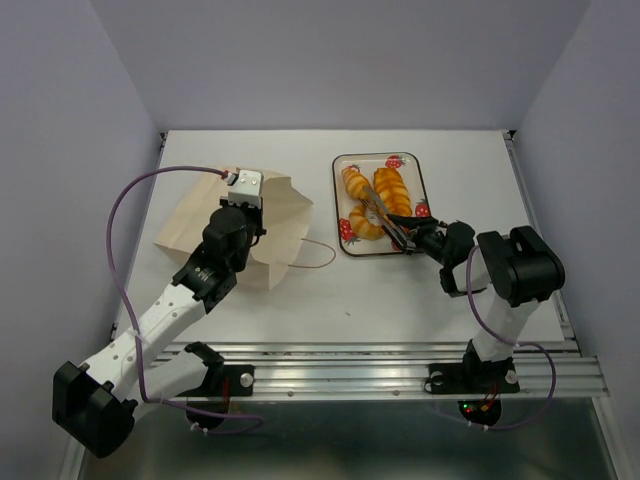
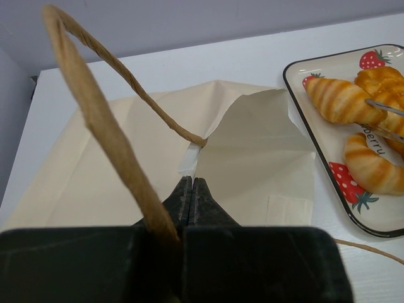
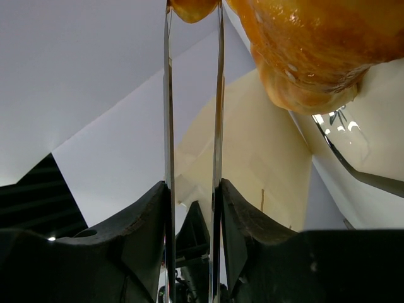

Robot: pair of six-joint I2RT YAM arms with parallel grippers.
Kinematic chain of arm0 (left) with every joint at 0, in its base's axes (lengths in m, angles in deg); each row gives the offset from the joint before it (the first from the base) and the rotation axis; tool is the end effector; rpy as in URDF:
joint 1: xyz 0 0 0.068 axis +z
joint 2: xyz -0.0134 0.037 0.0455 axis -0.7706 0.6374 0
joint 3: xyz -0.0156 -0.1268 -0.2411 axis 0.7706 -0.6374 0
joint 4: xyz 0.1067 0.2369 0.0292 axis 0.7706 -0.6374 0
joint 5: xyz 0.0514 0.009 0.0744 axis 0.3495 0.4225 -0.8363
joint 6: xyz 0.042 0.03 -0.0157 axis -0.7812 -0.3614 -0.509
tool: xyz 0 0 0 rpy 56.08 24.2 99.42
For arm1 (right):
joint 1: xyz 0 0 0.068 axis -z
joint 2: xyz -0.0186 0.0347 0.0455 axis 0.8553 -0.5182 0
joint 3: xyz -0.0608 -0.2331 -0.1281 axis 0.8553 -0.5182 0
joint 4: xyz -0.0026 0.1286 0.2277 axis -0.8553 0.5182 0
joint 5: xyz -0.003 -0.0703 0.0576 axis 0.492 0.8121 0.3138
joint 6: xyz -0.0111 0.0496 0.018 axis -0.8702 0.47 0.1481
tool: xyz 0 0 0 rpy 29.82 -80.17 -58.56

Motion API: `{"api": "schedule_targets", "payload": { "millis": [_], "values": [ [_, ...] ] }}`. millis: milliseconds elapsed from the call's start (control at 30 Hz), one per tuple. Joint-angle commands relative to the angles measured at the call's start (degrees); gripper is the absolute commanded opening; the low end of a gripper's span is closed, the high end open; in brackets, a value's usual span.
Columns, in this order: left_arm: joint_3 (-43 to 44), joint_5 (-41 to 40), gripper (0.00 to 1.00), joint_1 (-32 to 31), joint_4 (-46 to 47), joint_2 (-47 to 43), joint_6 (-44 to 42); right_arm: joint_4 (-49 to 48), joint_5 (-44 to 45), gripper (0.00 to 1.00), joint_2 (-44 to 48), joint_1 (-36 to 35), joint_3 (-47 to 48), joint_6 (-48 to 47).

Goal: Take the fake bread out of the paper bag
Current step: Place the fake bread in the container.

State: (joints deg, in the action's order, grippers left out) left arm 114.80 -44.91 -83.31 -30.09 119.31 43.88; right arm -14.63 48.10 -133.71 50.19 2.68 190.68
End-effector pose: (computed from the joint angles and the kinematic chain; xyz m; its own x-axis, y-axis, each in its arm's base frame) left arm 0.1934 -0.1084 0.3323 -0.0080 0.0813 -0.9967 0.1714 0.9820 0.0788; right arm 0.2842 0.0626 0.1228 -0.5422 0.6920 0.4766 0.3974 -0.2886 0.8711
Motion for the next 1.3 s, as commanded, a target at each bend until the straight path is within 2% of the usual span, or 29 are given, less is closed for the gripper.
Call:
{"api": "schedule_targets", "payload": {
  "millis": [0,100,233,333,567,600,967,1267],
  "values": [
    [-0.4,-1.9,0.00,0.1,2.0,-1.8,0.1,-11.2,0.5,0.17,-0.9,0.4,1.9,10.4],
    [-0.7,-2.2,0.00,0.1,2.0,-1.9,0.2,-11.2,0.2,0.24,-1.1,0.4,2.2,10.4],
    [-0.8,-2.2,0.00,0.1,2.2,-2.1,0.1,-10.2,0.1,0.29,-0.7,0.4,2.4,10.0],
    [-0.8,-2.2,0.00,0.1,2.1,-2.1,0.1,-9.3,-0.7,0.39,-0.4,0.4,3.1,9.2],
    [-0.9,-2.3,0.00,0.0,2.0,-2.2,0.4,-9.7,-2.7,0.47,-1.0,0.4,4.6,8.8],
    [-0.8,-2.3,0.00,0.1,2.0,-2.1,0.5,-10.1,-2.9,0.50,-1.0,0.4,4.7,8.8],
    [-0.8,-2.5,0.00,0.1,1.8,-2.6,0.6,-10.8,-4.5,0.56,-2.4,0.4,5.9,9.6],
    [-0.6,-2.4,0.00,0.1,1.6,-2.1,0.6,-11.8,-7.5,0.56,-2.3,0.4,6.9,9.2]
  ]
}}
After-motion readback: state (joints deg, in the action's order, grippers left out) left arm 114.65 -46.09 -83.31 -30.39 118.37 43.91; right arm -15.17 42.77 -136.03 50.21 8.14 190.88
